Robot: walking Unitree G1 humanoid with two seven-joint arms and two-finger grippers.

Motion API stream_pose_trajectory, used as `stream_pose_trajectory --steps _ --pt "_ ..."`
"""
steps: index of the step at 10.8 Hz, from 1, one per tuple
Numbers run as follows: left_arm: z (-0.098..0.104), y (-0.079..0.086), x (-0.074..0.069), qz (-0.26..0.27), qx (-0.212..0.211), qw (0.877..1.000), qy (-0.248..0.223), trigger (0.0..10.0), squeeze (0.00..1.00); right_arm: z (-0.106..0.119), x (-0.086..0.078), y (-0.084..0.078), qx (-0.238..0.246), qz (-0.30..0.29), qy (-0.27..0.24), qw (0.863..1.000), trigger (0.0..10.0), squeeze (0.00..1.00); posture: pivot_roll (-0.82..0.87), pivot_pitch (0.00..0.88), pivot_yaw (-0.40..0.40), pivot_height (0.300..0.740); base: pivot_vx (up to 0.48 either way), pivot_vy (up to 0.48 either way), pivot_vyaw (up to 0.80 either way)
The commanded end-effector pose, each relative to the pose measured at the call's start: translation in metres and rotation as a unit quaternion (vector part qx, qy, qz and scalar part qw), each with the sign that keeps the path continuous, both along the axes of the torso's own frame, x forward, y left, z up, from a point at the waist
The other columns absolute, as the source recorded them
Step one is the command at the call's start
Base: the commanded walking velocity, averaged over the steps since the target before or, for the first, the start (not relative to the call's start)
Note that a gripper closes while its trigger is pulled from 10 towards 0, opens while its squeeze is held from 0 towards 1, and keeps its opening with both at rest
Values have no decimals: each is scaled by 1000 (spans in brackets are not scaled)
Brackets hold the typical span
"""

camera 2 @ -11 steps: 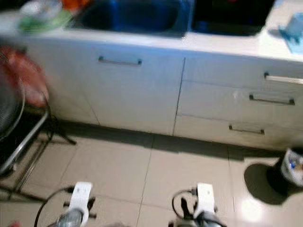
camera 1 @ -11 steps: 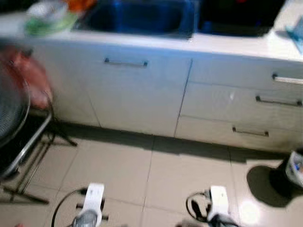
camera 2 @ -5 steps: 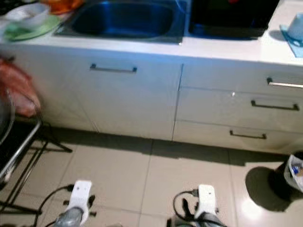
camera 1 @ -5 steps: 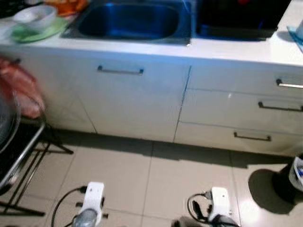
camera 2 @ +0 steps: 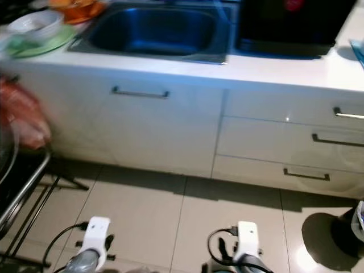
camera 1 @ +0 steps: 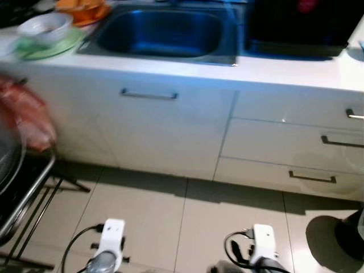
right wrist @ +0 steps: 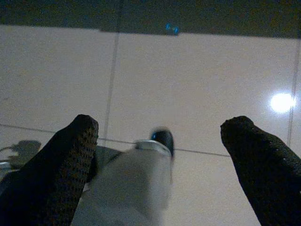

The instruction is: Kitchen organization

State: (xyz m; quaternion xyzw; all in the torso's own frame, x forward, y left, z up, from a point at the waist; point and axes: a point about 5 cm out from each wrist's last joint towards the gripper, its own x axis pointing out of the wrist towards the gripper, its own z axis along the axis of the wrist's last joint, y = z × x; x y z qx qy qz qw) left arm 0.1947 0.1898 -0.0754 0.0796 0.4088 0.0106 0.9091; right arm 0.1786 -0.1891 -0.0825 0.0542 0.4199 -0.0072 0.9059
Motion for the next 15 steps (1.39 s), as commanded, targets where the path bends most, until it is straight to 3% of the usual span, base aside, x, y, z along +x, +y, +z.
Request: stream_pose_trajectory --steps 1,2,15 --pt "-4 -1 -8 0 -1 1000 13 10000 0 -1 -3 -1 -6 1 5 1000 10000 0 -37 126 38 740 304 0 625" --pt "-4 -1 -8 -1 -1 1000 12 10000 0 -1 -3 -1 -6 0 5 1000 10000 0 -36 124 38 740 304 0 800" --pt "-4 -3 -7 5 -9 1000 6 10000 0 -1 -2 0 7 -12 0 1000 10000 0 -40 131 37 740 272 0 0"
